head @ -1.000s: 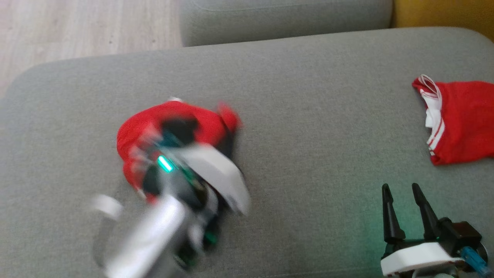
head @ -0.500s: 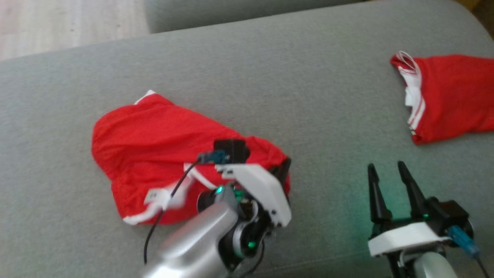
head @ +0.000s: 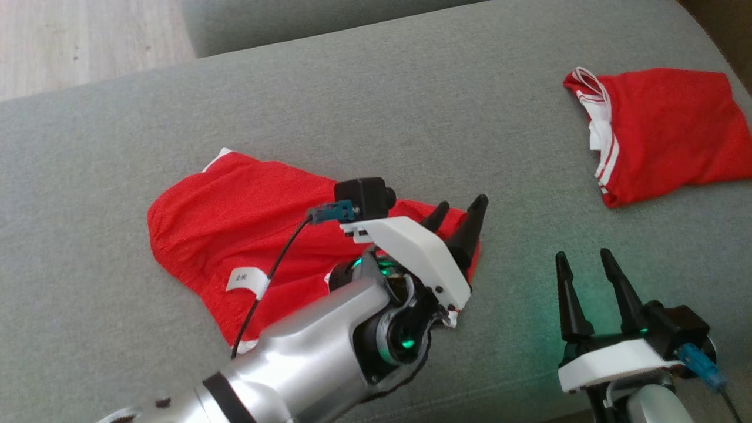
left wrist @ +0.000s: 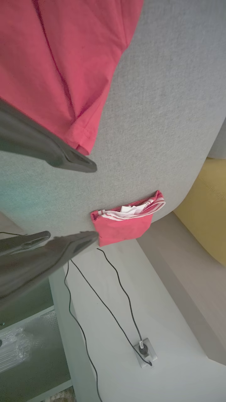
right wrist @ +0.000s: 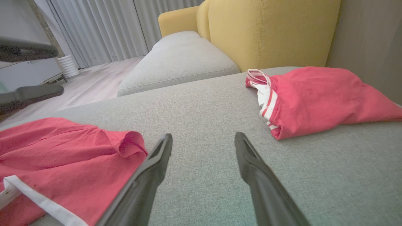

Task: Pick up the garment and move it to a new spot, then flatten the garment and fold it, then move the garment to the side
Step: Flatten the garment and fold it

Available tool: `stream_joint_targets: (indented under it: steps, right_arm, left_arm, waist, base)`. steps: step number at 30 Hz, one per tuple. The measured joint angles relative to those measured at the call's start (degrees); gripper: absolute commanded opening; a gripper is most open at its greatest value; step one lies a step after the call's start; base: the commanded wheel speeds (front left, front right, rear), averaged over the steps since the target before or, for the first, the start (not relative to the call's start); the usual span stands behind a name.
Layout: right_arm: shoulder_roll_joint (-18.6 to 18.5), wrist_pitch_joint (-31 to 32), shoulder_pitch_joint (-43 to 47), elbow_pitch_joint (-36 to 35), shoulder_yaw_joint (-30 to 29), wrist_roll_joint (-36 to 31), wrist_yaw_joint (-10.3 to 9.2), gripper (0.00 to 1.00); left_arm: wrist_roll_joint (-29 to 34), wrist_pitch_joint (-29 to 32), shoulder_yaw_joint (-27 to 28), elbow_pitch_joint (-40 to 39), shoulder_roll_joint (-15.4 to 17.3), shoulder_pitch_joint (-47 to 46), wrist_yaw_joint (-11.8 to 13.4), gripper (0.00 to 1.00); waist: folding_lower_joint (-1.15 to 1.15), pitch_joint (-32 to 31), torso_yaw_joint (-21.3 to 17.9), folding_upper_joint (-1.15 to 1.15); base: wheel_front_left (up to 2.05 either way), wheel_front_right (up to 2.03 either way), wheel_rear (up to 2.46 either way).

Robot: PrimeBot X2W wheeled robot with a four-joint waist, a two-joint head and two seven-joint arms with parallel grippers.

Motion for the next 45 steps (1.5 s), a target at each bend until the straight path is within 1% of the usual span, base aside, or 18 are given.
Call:
stream_joint_targets:
  steps: [3,5,9,13,17,23,28,32,36,40,45]
  right_arm:
    - [0.0,0.0,0.0,0.0,-0.4,0.0,0.00,1.00]
    - [0.0,0.0,0.1,-0.1,-0.8,0.0,0.00,1.00]
    - [0.0,0.0,0.8,-0.6,-1.6,-0.4,0.00,1.00]
    - [0.0,0.0,1.2,-1.6,-2.8,-1.4,0.00,1.00]
    - [0.0,0.0,3.7,-2.2,-4.0,-2.1,0.00,1.00]
    - [0.0,0.0,5.4,-2.5,-4.6,-3.1,0.00,1.00]
    - [0.0,0.0,5.6,-2.6,-4.6,-3.1,0.00,1.00]
    - [0.0,0.0,7.2,-2.6,-4.7,-3.1,0.00,1.00]
    - [0.0,0.0,9.2,-2.6,-4.9,-3.1,0.00,1.00]
    - [0.0,0.0,9.6,-2.6,-4.9,-3.1,0.00,1.00]
    - [0.0,0.0,9.9,-2.6,-4.8,-3.1,0.00,1.00]
  left_arm:
    - [0.2,-0.5,-0.3,1.2,0.0,-1.1,-0.5,1.00]
    - [1.9,-0.5,1.3,1.2,-0.1,-1.2,-0.8,1.00]
    - [12.0,-0.5,8.4,0.8,-0.1,0.4,-0.2,1.00]
    - [25.1,-0.5,15.3,-1.3,0.3,6.6,1.7,1.00]
    - [37.2,-0.5,19.7,-5.2,3.2,14.4,3.3,1.00]
    - [45.9,-0.5,25.7,-8.0,7.2,25.6,4.4,1.00]
    - [52.4,-0.5,29.9,-10.2,9.3,32.8,4.3,1.00]
    - [56.2,-0.5,33.7,-11.7,9.8,39.2,3.5,1.00]
    - [59.8,-0.5,38.5,-13.2,9.6,45.0,1.9,1.00]
    - [62.7,-0.5,43.3,-13.5,8.9,48.5,-0.8,1.00]
    - [65.8,-0.5,47.3,-13.5,6.4,50.1,-4.1,1.00]
  waist:
    - [0.00,-0.2,0.6,0.00]
    - [0.00,-0.3,1.1,0.00]
    - [0.00,-0.8,2.5,0.00]
    - [0.00,-1.7,4.0,0.00]
    - [0.00,-2.8,5.8,0.00]
    - [0.00,-4.2,8.5,0.00]
    - [0.00,-5.3,10.2,0.00]
    - [0.00,-6.2,11.4,0.00]
    - [0.00,-7.1,12.4,0.00]
    - [0.00,-7.7,13.4,0.00]
    - [0.00,-7.8,14.1,0.00]
  base:
    - [0.00,0.00,0.00]
    - [0.00,0.00,0.00]
    - [0.00,0.00,0.00]
    - [0.00,0.00,0.00]
    - [0.00,0.00,0.00]
    - [0.00,0.00,0.00]
    - [0.00,0.00,0.00]
    - [0.00,0.00,0.00]
    - [0.00,0.00,0.00]
    - [0.00,0.00,0.00]
    - [0.00,0.00,0.00]
